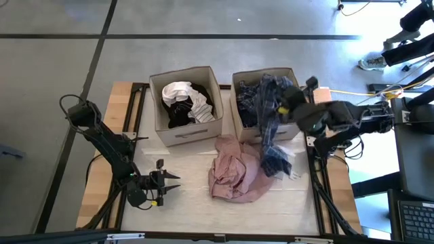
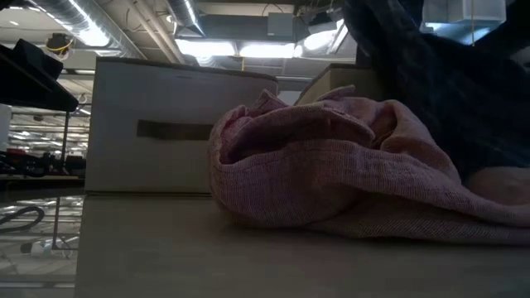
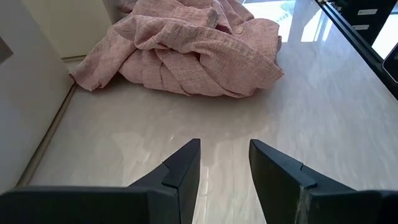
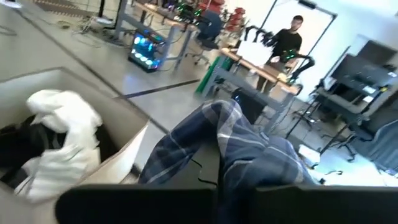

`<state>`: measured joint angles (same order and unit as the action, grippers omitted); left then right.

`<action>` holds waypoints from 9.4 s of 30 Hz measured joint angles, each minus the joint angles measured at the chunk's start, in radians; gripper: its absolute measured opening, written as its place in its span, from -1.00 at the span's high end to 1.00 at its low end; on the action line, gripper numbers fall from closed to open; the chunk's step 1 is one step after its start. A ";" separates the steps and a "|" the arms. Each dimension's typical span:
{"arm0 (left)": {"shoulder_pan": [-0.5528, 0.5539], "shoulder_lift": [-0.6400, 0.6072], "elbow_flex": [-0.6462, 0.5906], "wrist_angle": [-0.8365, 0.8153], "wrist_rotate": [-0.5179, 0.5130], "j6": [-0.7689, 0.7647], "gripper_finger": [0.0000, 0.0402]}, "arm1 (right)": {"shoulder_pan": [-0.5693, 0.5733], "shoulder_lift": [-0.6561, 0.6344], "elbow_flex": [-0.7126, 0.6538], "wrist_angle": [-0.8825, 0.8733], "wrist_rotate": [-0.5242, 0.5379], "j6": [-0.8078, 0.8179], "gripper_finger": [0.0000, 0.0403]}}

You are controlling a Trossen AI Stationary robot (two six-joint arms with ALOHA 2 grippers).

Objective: Sort clothes
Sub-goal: Put the blue polo shirt into the right laundry organizer, then put the white sock into the left laundry organizer

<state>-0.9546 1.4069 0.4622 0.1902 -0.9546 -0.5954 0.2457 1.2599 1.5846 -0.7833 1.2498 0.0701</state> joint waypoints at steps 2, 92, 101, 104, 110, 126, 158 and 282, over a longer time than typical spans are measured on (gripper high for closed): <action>0.000 0.000 0.000 0.000 0.000 0.000 0.37 | -0.040 0.000 0.010 0.091 -0.007 -0.112 0.94; 0.000 0.000 0.000 0.000 -0.017 -0.023 0.37 | -0.827 0.632 0.532 -0.564 -1.050 0.134 -0.14; -0.001 0.000 0.000 0.000 0.001 -0.025 0.37 | -0.670 0.630 0.664 -0.724 -1.079 0.109 -0.24; -0.001 0.000 0.000 0.000 0.002 -0.025 0.37 | -0.611 0.629 0.657 -0.762 -1.086 0.108 -0.24; -0.002 0.000 0.000 0.000 0.002 -0.026 0.37 | -0.546 0.629 0.582 -0.781 -1.058 0.114 -0.24; -0.002 0.000 0.000 -0.007 0.009 -0.030 0.37 | -0.623 0.622 0.200 -0.544 -1.037 0.081 -0.24; -0.002 0.000 0.000 -0.022 0.009 -0.052 0.37 | -0.665 0.324 0.089 -0.391 -0.936 0.106 -0.24; 0.001 0.000 0.000 -0.022 -0.020 -0.053 0.37 | 0.271 0.055 -0.868 -0.001 -0.745 0.844 0.98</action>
<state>-0.9539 1.4071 0.4618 0.1680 -0.9743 -0.6479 0.5167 1.3148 0.7164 -0.7846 0.5045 0.9145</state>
